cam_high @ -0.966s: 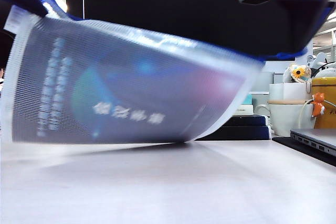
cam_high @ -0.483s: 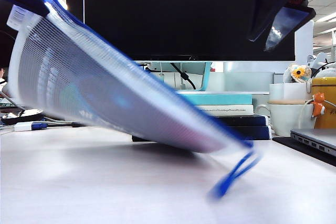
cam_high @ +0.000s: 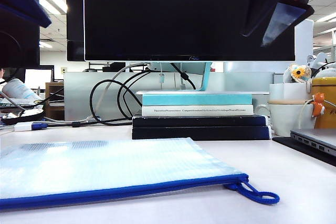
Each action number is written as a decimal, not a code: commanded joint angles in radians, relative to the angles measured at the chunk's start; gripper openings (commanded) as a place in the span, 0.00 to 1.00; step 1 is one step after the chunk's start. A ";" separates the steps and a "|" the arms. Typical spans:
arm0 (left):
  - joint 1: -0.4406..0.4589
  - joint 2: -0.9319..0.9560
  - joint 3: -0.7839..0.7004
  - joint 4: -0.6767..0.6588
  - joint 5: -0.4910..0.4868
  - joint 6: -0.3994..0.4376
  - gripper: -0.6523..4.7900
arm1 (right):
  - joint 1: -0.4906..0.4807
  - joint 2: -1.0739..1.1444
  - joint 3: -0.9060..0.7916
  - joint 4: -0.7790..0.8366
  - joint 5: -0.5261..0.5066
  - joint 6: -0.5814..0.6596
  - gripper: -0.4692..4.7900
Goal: Pick up the transparent plastic file bag with a blue zipper and close its zipper.
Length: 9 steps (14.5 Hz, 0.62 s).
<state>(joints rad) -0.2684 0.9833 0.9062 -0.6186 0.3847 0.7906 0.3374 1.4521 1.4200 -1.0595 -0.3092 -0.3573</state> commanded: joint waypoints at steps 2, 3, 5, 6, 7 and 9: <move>0.033 -0.210 0.005 -0.114 -0.257 -0.184 0.72 | -0.015 -0.185 0.002 0.043 -0.054 0.120 0.80; 0.072 -0.276 0.004 -0.089 -0.257 -0.261 0.64 | -0.026 -0.257 0.002 0.054 -0.052 0.132 0.80; 0.320 -0.463 -0.130 0.069 -0.155 -0.377 0.60 | -0.092 -0.560 -0.143 0.363 0.058 0.253 0.80; 0.357 -0.486 -0.166 0.098 -0.103 -0.409 0.60 | -0.109 -0.607 -0.188 0.425 0.068 0.283 0.80; 0.409 -0.518 -0.219 0.143 -0.029 -0.457 0.60 | -0.135 -0.679 -0.266 0.511 0.074 0.306 0.80; 0.430 -0.570 -0.316 0.207 -0.035 -0.563 0.57 | -0.163 -0.818 -0.452 0.638 0.074 0.371 0.79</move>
<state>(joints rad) 0.1665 0.4202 0.6071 -0.4519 0.3565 0.2775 0.1738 0.6559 1.0111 -0.4763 -0.2356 -0.0364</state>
